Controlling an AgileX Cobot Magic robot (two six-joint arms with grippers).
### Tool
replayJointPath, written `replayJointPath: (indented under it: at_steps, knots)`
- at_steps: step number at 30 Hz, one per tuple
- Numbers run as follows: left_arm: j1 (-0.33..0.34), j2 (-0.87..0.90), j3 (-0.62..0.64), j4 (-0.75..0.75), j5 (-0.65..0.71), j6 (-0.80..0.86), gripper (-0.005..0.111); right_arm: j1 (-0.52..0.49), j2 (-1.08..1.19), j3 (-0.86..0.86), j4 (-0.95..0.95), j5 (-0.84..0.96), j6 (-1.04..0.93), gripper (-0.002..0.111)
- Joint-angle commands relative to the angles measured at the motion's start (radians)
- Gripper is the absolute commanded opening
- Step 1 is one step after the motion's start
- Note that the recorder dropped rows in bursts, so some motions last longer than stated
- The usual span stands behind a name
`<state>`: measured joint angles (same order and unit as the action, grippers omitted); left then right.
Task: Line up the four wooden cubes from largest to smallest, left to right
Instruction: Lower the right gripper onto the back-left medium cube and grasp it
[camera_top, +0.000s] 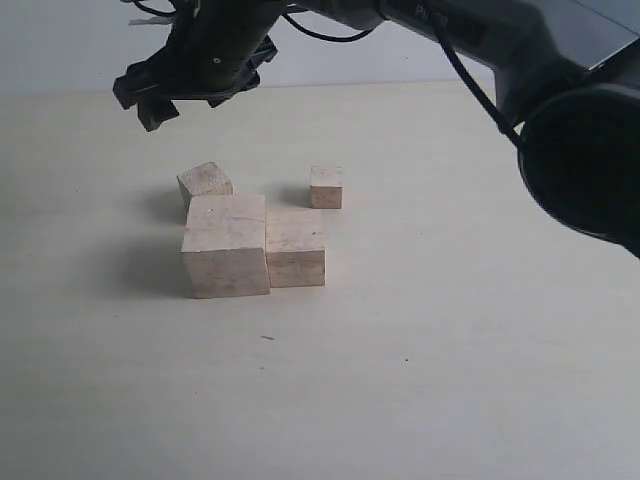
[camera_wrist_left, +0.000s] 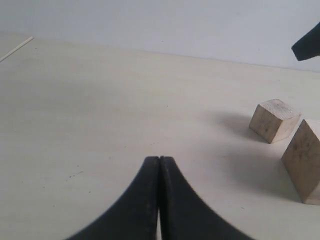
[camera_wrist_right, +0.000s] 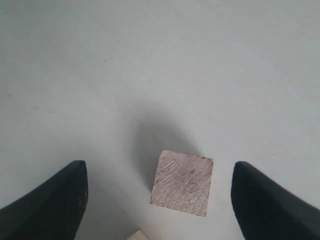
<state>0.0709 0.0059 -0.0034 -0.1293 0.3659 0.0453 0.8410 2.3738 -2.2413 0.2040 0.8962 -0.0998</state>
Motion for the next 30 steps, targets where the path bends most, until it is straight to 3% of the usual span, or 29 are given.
replayJointPath:
  at_steps: [1, 30]
  knots:
    - [-0.005, -0.006, 0.003, -0.001, -0.008, -0.002, 0.0, 0.002, 0.025, -0.018, -0.048, 0.021, 0.022, 0.073]
    - [-0.005, -0.006, 0.003, -0.001, -0.008, -0.002, 0.0, 0.014, 0.165, -0.018, -0.029, -0.117, -0.006, 0.074]
